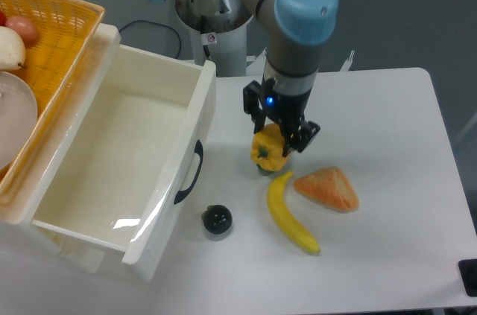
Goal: Place the yellow pepper in the upper white drawer
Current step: 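Lift the yellow pepper up off the table, then carry the yellow pepper over the open white drawer and lower it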
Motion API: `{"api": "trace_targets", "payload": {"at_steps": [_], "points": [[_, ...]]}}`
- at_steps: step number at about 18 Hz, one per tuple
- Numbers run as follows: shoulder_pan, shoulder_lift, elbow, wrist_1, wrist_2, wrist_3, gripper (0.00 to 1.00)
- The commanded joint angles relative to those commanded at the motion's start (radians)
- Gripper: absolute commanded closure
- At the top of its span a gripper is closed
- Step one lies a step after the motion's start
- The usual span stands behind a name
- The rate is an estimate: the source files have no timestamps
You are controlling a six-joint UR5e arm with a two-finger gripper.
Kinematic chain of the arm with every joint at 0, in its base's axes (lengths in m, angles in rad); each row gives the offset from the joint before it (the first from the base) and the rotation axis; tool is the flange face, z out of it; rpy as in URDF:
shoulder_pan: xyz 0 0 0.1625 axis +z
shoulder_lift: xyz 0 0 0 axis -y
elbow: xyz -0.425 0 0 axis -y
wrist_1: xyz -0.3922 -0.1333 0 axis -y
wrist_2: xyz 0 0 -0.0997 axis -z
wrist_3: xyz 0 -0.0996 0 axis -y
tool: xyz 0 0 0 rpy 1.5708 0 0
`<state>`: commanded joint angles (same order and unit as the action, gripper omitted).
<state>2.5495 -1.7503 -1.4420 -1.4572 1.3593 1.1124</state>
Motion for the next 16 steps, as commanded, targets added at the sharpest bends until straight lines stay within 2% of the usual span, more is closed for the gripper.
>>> {"api": "trace_targets", "payload": {"at_steps": [3, 5, 12, 14, 16], "points": [[0.0, 0.038, 0.003, -0.023, -0.051, -0.042, 0.67], [-0.002, 0.044, 0.003, -0.043, -0.098, -0.106, 0.67], [-0.006, 0.107, -0.003, -0.052, -0.232, -0.316, 0.67], [-0.006, 0.136, -0.028, -0.049, -0.246, -0.335, 0.67], [-0.006, 0.138, -0.028, -0.052, -0.293, -0.365, 0.67]]}}
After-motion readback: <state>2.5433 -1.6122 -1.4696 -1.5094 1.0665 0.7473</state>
